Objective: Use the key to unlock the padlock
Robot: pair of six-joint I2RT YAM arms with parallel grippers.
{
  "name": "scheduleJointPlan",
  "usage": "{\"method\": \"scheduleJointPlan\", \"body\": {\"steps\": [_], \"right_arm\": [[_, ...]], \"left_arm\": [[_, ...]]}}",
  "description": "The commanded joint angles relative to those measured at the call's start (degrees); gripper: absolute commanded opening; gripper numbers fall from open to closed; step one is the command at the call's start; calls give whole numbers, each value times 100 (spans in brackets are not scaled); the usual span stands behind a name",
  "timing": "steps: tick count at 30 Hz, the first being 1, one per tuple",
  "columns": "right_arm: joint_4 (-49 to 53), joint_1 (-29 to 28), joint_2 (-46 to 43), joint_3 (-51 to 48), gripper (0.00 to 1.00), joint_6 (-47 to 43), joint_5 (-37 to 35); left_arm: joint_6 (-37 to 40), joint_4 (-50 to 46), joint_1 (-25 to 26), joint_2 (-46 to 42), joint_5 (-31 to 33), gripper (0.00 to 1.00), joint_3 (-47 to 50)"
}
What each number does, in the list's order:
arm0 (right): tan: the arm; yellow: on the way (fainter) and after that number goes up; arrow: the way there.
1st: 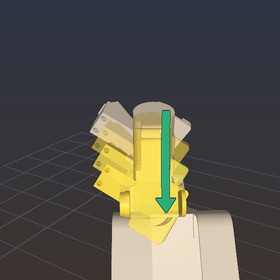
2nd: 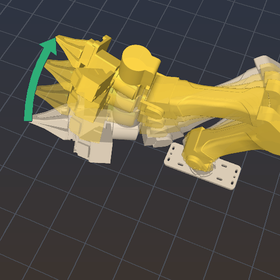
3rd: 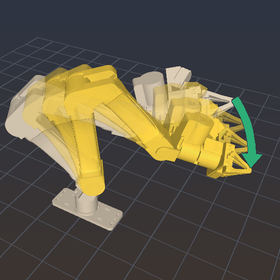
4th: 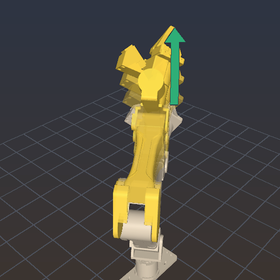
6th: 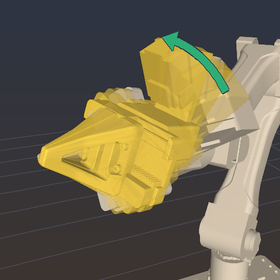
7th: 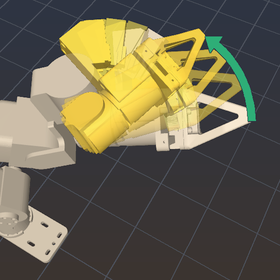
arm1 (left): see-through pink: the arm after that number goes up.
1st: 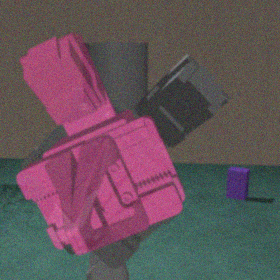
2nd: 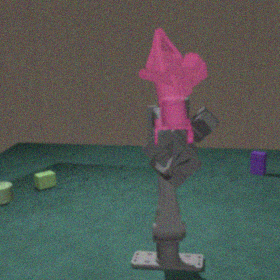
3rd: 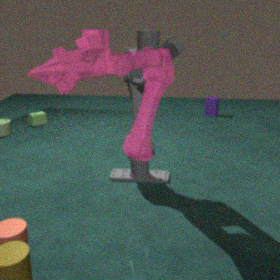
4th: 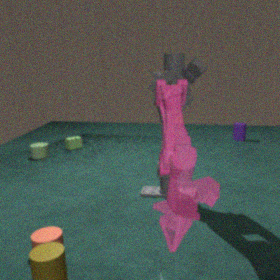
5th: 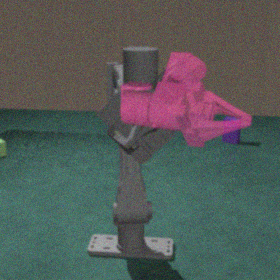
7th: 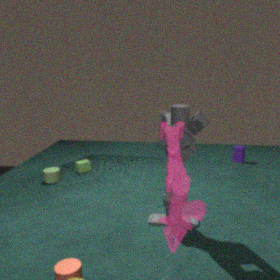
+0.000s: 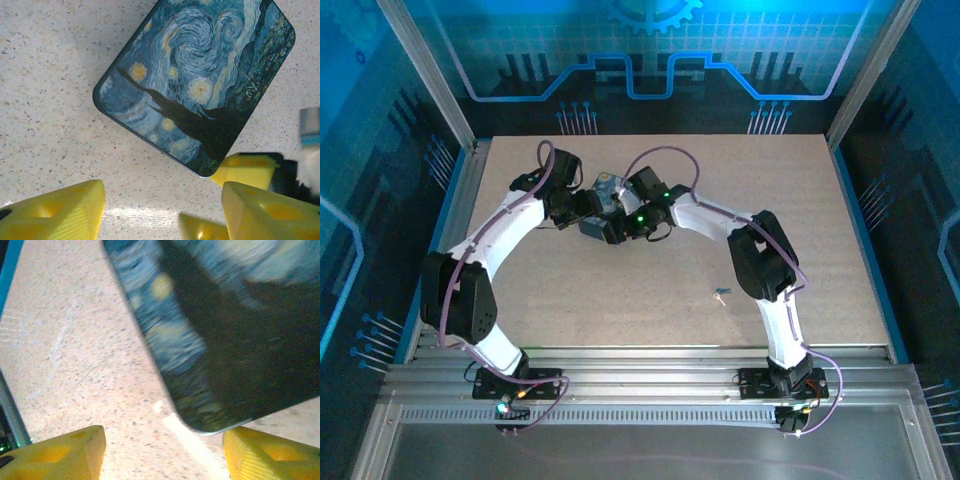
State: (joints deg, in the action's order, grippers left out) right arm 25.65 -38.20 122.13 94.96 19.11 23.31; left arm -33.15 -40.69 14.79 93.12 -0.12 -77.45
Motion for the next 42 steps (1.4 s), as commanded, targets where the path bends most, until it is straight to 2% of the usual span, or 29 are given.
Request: {"method": "scheduleJointPlan", "body": {"steps": [1,7,13,19,24,29,33,39,42], "right_arm": [[-169,-254,90,226,67,57,238],[-82,-156,-196,160,69,-72,177],[-107,466,-980,-700,70,-395,240],[-285,1184,-1575,-1566,70,-350,304],[-392,1749,-1926,-2160,67,-25,114],[-277,2060,-2359,-2672,67,57,-232],[192,2292,-2774,-3022,66,90,-621],[1246,2399,-3703,-3825,54,483,-1531],[1629,2397,-4305,-4317,53,780,-1733]], "left_arm": [[67,-133,-27,-229,153,64,97],[66,-177,-29,-283,191,64,107],[-71,-111,73,-455,-115,64,318],[-921,73,892,-434,322,65,453],[-1901,502,1562,193,856,64,241],[-2625,459,2028,1289,1235,65,-524],[-2772,518,2151,1791,1304,65,-933],[-2675,404,2387,1948,1373,65,-1035],[-2697,453,2449,1848,1348,65,-789]]}}
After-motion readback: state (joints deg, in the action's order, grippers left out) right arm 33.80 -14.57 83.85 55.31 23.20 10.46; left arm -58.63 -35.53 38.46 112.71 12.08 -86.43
